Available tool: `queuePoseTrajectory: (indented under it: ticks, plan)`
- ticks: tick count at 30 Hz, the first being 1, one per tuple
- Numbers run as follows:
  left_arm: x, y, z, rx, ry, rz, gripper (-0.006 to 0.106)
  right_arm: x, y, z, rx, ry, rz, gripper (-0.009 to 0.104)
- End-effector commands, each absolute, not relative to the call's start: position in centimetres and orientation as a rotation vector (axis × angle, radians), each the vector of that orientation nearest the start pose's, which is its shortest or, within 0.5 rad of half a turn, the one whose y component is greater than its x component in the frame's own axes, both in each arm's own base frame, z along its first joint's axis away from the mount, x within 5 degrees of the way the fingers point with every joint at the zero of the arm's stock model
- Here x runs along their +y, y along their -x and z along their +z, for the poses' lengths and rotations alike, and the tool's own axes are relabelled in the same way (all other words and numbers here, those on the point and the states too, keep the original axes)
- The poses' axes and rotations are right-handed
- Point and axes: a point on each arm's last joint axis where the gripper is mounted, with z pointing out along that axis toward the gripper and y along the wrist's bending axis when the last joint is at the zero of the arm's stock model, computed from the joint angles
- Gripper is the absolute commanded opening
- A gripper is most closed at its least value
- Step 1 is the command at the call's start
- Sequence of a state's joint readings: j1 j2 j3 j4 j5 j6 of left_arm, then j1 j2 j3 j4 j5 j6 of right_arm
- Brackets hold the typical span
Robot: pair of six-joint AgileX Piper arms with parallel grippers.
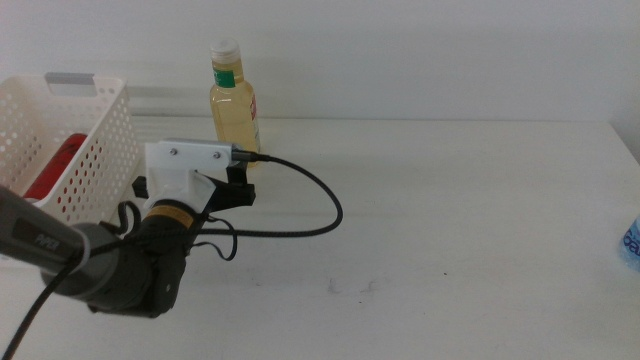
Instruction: Use arms to grab the bottles and put them into the dustbin to the left of the table.
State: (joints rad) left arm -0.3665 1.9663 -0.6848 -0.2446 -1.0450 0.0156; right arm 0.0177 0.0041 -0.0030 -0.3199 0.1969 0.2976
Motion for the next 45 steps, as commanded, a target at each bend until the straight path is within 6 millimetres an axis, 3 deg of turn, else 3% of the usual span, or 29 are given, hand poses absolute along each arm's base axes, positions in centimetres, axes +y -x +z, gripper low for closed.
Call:
queuePoseTrajectory:
  ticks: [1, 17, 32, 45]
  plan:
    - [-10.9, -33.7, 12.8, 1.750, -0.066, -0.155, 0.094, -0.5, -5.6, 19.7, 1.661, -0.010, -0.064, 0.093]
    - [-12.2, -40.4, 12.1, 1.752, -0.128, -0.069, 0.094, -0.5, -5.6, 19.7, 1.661, -0.010, -0.064, 0.093]
    - [-11.7, -43.2, 11.3, 1.737, -0.067, -0.091, 0.094, -0.5, -5.6, 19.7, 1.661, -0.010, -0.064, 0.093]
    - [-11.8, -46.4, 9.2, 1.722, -0.064, -0.085, 0.094, -0.5, -5.6, 19.7, 1.661, -0.010, -0.064, 0.093]
